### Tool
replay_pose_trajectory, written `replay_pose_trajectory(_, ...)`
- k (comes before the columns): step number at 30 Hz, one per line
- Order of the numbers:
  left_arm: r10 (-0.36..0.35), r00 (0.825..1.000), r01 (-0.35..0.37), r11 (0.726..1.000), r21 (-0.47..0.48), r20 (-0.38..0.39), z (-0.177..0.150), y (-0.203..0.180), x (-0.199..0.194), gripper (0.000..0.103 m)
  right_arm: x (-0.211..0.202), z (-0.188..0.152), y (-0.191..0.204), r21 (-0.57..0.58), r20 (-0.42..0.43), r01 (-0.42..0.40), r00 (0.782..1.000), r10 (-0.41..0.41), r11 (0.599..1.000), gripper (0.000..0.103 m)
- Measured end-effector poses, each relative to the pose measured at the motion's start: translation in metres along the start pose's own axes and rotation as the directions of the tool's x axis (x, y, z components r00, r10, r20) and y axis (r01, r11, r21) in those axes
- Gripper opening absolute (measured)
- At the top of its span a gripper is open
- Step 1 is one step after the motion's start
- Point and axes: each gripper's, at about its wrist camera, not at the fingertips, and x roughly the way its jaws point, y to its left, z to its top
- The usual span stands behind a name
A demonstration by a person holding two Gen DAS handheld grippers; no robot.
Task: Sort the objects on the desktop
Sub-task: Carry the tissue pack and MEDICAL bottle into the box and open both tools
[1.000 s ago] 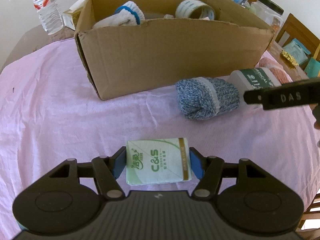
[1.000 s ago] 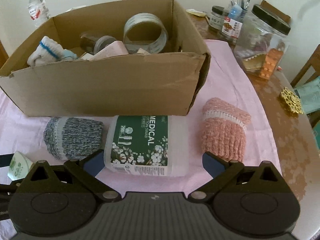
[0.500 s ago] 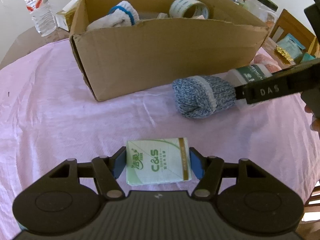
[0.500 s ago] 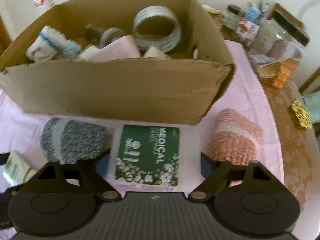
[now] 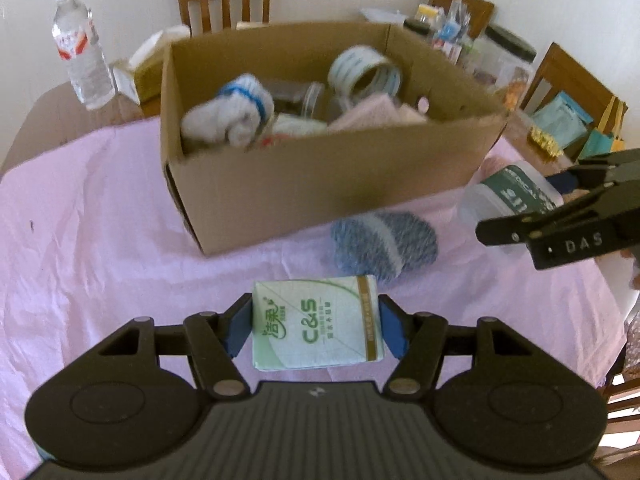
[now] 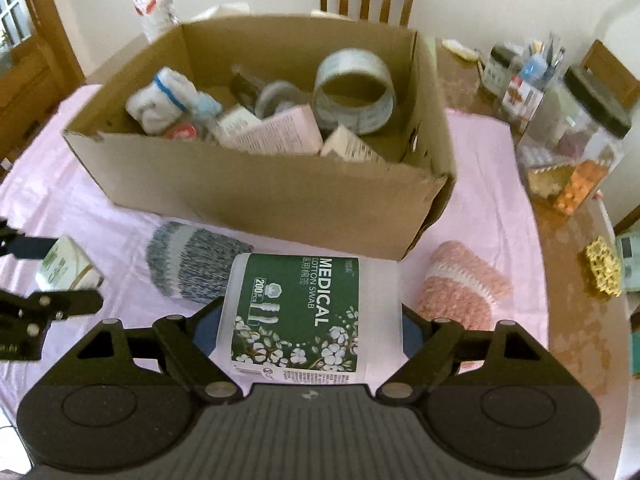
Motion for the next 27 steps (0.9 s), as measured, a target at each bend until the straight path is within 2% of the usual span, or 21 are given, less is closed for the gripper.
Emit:
replay_pose_trajectory(5,-0.021,0.999,0.021,1.000,0.009,0.038,0.015,-0.002,-0.015,0.064,-0.026,0.006,-0.001,-0.005,0.052,-0.010,0.999,0.010,1.000,0.087)
replay_pose_trajectory(16,-0.044,0.991,0.034,0.997,0.074,0.130,0.076,0.002,-0.041,0.064,-0.062,0.039,0.000,-0.069,0.169,-0.010,0.985,0.022,0.998,0.087)
replay_pose_trajectory(22,-0.029,0.986,0.012,0.995,0.103,0.162,0.112,0.004,-0.037,0.064,-0.065,0.060,0.000,-0.088,0.206,-0.021,0.978,0.039,0.996,0.087)
replay_pose_trajectory(27,-0.023,0.987,0.008,0.996,0.093,0.157,0.142,0.010,-0.024,0.064,-0.056,0.076,0.001,-0.106,0.212,-0.036,0.976,0.058,0.994,0.087)
